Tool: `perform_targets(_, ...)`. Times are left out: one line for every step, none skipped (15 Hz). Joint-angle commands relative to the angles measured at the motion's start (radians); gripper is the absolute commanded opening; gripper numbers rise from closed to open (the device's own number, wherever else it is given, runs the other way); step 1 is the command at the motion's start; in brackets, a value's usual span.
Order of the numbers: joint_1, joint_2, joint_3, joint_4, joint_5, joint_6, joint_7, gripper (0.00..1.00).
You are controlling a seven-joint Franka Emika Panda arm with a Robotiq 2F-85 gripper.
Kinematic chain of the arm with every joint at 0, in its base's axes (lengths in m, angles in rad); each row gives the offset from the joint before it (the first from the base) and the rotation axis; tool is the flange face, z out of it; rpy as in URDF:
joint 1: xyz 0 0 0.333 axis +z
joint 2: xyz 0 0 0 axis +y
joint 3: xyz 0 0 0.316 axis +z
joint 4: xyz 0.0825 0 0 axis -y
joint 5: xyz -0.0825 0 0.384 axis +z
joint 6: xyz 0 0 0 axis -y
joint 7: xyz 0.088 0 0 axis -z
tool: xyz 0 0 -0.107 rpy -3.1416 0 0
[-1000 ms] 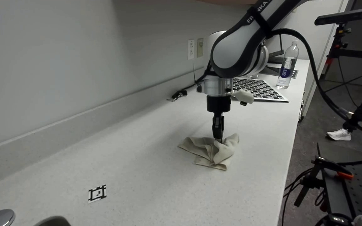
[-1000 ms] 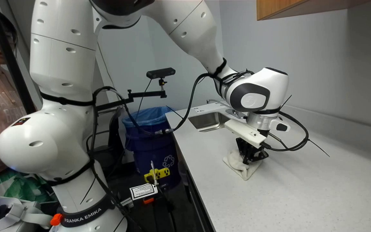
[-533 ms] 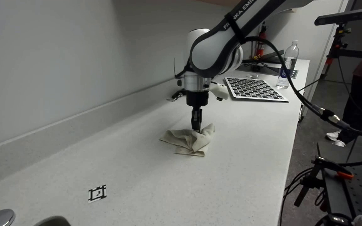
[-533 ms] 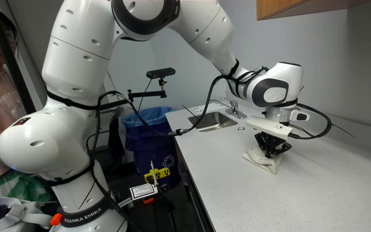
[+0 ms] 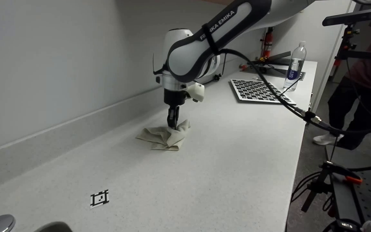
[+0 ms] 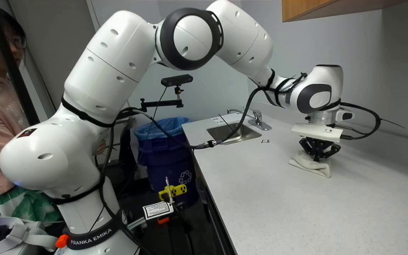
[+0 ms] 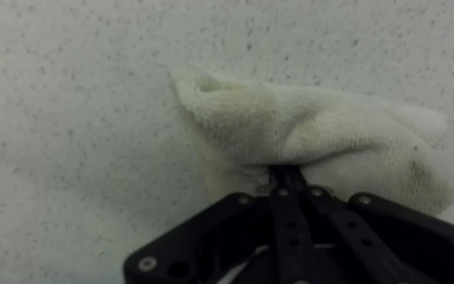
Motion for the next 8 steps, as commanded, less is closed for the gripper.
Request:
perform_targets(0.032, 0.174, -0.01, 0.232, -0.044, -0.037, 0.0, 0.0)
perform_targets(0.034, 0.188, -0.009, 0.252, -0.049, -0.05, -0.004, 0.0)
perform_targets(0.034, 0.197, -0.011, 0.266, -0.054, -0.063, -0.008, 0.0)
perform_targets(0.033, 0.195, -0.014, 0.262, -0.06, -0.077, -0.01, 0.0)
perform_targets(0.034, 0.187, -0.02, 0.247, -0.068, -0.085, -0.008, 0.0)
perform_targets(0.03, 0.171, -0.021, 0.218, -0.068, -0.088, -0.005, 0.0)
perform_targets(0.027, 0.15, -0.023, 0.18, -0.069, -0.08, -0.001, 0.0)
perform_targets(0.02, 0.132, -0.02, 0.146, -0.061, -0.076, 0.001, 0.0)
